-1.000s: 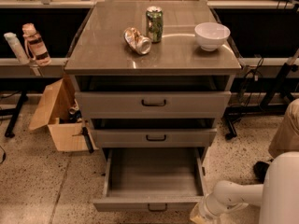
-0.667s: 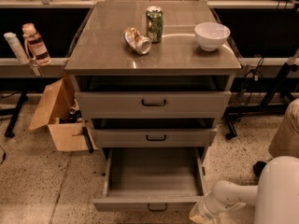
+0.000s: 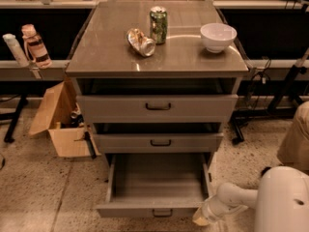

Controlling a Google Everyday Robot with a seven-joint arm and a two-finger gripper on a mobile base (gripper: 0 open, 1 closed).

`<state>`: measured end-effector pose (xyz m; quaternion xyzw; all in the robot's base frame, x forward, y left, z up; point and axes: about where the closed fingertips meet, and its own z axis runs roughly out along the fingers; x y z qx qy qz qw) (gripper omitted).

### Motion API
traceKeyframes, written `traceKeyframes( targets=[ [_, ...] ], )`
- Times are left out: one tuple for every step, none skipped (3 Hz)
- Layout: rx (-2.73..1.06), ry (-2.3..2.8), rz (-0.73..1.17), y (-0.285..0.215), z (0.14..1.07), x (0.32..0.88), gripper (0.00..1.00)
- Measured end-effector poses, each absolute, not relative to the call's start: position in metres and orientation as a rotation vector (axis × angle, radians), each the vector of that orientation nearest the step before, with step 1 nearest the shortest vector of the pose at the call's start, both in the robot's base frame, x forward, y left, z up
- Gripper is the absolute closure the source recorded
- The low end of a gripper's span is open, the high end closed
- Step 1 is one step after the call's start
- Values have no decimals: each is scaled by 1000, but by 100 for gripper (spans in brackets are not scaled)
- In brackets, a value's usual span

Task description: Close bottom drawer

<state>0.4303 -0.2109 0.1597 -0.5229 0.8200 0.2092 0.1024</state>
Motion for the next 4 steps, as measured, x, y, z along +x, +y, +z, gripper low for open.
traceKeyframes(
  targets=[
    [-1544, 2420, 618, -211, 160, 430, 100],
    [-1565, 2401, 607, -209, 160, 446, 100],
    [-1565, 2401, 607, -209, 160, 446, 76],
    [-1566, 2401, 607, -208, 160, 446, 53]
  ],
)
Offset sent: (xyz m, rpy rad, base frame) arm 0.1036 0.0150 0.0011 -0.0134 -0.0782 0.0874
